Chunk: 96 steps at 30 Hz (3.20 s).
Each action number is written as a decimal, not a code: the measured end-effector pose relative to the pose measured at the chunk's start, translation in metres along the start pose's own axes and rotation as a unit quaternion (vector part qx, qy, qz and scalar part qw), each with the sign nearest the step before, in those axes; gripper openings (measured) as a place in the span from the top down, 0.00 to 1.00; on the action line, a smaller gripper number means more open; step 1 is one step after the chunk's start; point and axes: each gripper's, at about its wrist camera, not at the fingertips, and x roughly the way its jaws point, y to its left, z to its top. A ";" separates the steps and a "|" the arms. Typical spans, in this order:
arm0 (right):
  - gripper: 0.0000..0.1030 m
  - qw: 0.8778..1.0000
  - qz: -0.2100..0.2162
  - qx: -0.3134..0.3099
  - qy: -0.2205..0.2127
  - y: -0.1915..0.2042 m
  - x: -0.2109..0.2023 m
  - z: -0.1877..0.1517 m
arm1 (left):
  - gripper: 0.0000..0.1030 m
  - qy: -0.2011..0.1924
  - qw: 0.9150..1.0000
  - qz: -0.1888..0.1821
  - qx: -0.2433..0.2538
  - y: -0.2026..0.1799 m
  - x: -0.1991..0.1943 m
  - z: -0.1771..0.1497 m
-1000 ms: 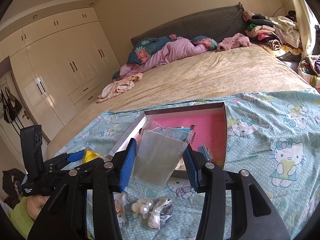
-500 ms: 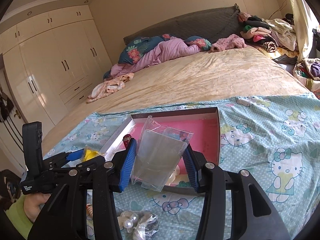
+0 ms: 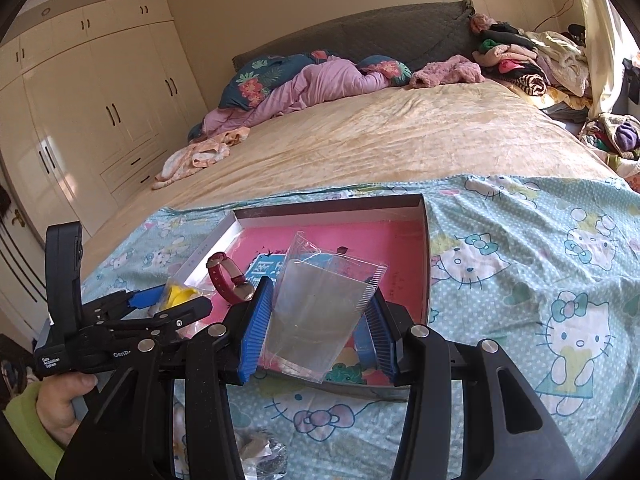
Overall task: Organize jewelry
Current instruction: 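Carry both bags into the pink-lined box and open the left tool, then lower the clear bag into the box and open the right tool, then withdraw both tools from the box toward the remaining jewelry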
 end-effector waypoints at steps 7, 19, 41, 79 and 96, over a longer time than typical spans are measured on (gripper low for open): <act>0.57 1.000 -0.016 -0.020 0.009 0.000 0.012 -0.003 | 0.28 0.007 1.000 0.004 -0.008 0.005 0.011 0.002; 0.57 0.998 -0.039 -0.041 0.021 0.001 0.028 -0.007 | 0.24 0.012 1.000 0.010 -0.002 0.005 0.017 0.001; 0.32 0.999 -0.040 -0.023 0.025 -0.002 0.021 -0.015 | 0.22 0.000 1.000 0.010 0.006 -0.001 -0.004 -0.004; 0.11 0.999 -0.019 -0.023 -0.046 0.028 -0.076 -0.013 | 0.10 -0.053 0.999 -0.002 0.003 -0.008 -0.085 -0.013; 0.11 0.998 0.000 -0.042 -0.038 0.054 -0.093 -0.029 | 0.09 -0.068 0.998 0.009 0.003 -0.003 -0.119 -0.033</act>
